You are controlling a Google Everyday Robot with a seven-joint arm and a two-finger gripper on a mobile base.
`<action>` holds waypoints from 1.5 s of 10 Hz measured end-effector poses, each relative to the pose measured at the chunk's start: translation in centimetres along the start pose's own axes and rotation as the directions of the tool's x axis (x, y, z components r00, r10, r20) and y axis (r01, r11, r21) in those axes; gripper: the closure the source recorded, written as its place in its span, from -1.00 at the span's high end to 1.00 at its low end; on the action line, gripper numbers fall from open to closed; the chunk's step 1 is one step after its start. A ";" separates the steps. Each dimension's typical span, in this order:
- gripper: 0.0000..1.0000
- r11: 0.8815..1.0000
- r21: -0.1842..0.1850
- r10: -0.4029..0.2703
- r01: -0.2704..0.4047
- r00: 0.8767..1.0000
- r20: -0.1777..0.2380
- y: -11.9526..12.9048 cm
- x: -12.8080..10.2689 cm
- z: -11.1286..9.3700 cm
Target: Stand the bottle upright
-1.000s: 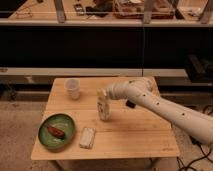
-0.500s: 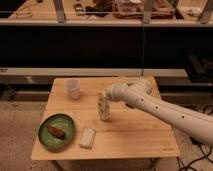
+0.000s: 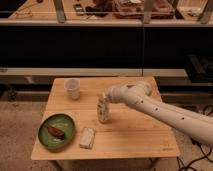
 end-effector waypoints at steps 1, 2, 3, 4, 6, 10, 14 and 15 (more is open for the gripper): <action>0.60 1.000 0.003 0.002 -0.002 1.000 0.006 -0.2 -0.1 0.1; 0.60 1.000 0.006 0.002 -0.002 1.000 0.009 -0.3 -0.1 0.2; 0.60 1.000 0.010 0.002 -0.002 1.000 0.008 -0.5 0.1 0.2; 0.60 1.000 0.013 -0.001 0.001 1.000 0.007 -0.5 0.2 0.2; 0.60 1.000 0.020 -0.007 0.007 1.000 0.004 -0.8 0.5 0.1; 0.60 0.996 0.071 0.059 -0.062 0.998 0.036 -1.2 0.4 -0.1; 0.60 0.983 0.115 0.135 -0.143 0.988 0.073 -1.7 0.6 -0.1; 0.60 0.983 0.114 0.136 -0.143 0.988 0.073 -1.7 0.6 -0.1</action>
